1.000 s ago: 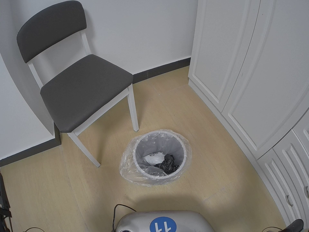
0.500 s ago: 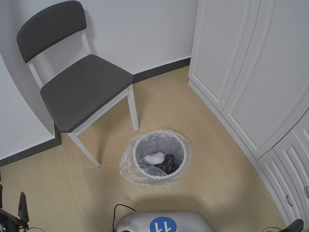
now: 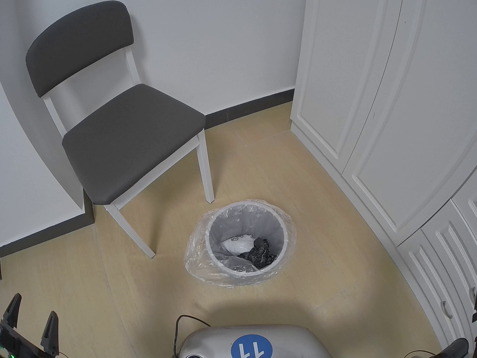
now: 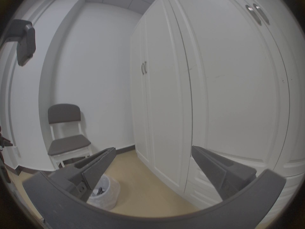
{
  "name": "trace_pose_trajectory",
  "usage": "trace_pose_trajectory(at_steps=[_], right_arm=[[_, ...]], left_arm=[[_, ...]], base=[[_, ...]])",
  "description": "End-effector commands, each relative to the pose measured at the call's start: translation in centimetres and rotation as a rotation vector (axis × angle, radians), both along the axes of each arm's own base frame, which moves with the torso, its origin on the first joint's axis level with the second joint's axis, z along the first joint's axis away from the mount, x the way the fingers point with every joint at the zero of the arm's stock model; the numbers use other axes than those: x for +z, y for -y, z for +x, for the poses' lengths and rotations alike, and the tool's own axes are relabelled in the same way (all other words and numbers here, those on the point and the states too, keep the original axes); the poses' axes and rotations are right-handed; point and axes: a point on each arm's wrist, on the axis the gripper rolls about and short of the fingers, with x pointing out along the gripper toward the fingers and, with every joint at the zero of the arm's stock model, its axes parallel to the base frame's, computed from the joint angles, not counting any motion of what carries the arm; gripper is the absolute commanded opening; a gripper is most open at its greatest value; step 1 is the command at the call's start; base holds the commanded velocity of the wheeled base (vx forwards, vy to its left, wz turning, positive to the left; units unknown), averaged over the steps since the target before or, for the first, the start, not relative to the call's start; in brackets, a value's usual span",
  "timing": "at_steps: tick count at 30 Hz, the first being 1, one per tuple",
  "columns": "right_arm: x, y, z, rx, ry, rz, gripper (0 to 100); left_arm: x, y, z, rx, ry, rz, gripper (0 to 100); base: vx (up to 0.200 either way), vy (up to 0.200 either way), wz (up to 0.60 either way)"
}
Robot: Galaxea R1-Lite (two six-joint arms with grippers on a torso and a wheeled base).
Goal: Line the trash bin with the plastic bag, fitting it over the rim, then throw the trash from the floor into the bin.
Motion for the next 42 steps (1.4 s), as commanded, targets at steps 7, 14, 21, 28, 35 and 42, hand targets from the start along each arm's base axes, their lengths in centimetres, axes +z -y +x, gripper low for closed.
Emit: trace_pose_trajectory(at_steps=[7,14,21,28,35,42], right_arm=[[-2.4,0.0,0.5,0.006,-0.202,-0.022,100],[-3.1,0.0,0.6,0.004,-0.267,-0.027,100],[-3.1,-0.1,0.6,0.045,-0.272,-0.077,100],[-3.3,-0.4,0.6,0.129,-0.291,-0.123,100],[-3.8,-0.3,0.6,0.144,-0.341,-0.074,100],[-3.8,-0.3,0.6,0.141,-0.336,-0.060,100]], left_arm=[[-0.6,0.0,0.0,-0.006,-0.013,0.001,100],[-0.6,0.0,0.0,-0.006,-0.013,0.003,100],[-0.6,0.0,0.0,-0.006,-0.013,0.004,100],[-0.6,0.0,0.0,-0.008,-0.014,0.006,100],[-0.6,0.0,0.0,-0.008,-0.013,0.004,100],[-0.6,0.0,0.0,-0.009,-0.013,0.003,100]], base=[[0.000,0.000,0.00],[0.000,0.000,0.00],[0.000,0.000,0.00],[0.000,0.000,0.00],[0.000,0.000,0.00],[0.000,0.000,0.00]])
